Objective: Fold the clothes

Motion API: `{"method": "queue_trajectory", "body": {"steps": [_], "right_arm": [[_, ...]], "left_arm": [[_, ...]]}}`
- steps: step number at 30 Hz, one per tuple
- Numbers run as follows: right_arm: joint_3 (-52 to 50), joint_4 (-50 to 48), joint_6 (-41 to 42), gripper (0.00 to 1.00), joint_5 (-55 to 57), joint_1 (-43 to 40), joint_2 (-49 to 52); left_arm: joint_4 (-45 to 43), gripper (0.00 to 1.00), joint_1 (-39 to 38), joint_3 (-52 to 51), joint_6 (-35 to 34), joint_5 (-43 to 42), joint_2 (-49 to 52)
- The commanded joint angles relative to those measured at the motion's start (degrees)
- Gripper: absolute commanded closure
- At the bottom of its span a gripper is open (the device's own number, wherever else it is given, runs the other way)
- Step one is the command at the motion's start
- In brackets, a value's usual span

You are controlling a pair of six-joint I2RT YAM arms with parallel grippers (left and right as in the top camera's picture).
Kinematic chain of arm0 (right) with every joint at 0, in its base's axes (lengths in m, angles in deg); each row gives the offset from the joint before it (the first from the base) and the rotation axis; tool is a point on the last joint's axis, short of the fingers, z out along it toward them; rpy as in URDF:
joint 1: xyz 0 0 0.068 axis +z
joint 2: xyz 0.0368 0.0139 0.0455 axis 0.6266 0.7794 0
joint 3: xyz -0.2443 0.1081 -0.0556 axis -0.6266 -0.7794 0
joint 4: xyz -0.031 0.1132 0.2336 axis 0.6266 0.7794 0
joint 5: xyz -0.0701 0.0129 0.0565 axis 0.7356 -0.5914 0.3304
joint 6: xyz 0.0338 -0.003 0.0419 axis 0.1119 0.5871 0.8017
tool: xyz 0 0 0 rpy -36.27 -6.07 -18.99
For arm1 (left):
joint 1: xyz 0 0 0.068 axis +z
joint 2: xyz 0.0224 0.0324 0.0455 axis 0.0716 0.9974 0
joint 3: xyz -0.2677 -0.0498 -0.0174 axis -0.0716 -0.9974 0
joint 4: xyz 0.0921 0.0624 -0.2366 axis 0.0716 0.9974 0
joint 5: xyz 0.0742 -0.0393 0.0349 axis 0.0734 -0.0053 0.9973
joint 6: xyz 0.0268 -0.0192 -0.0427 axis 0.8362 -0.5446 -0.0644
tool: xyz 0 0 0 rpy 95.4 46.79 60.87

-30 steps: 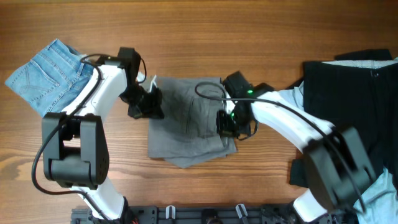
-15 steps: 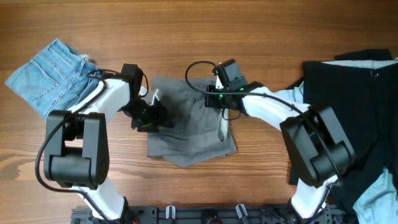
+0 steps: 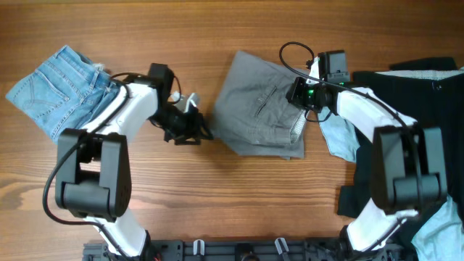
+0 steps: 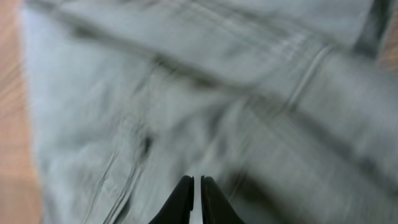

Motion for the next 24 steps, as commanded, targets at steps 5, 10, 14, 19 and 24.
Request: {"method": "queue_trajectory", "body": {"steps": [5,10,14,19,24], "right_arm": [[-0.44,7.54,-8.46,0.92,-2.75,0.11,-17.09],[-0.44,12.09,-8.41,0.92,-2.78,0.11,-17.81],[-0.44,16.02,-9.97,0.91,-3.52,0.15,-17.81],[-0.46,16.98,-12.83,0.88,-4.20,1.36,-17.79],[-0.46,11.45,-12.70,0.83,3.65,1.36,-14.21]], "left_arm": [[-14.99,0.96,-14.05,-0.31,-30.75,10.36,2.58],[-15.45,0.96,-13.64,-0.50,-41.83,21.44,9.81],[-16.28,0.96,-3.72,0.63,-41.59,24.74,10.54],[-32.85,0.96,8.39,11.89,-37.51,-1.11,10.51],[-20.09,0.46,7.82,17.70,-25.03,-13.18,9.01]]}}
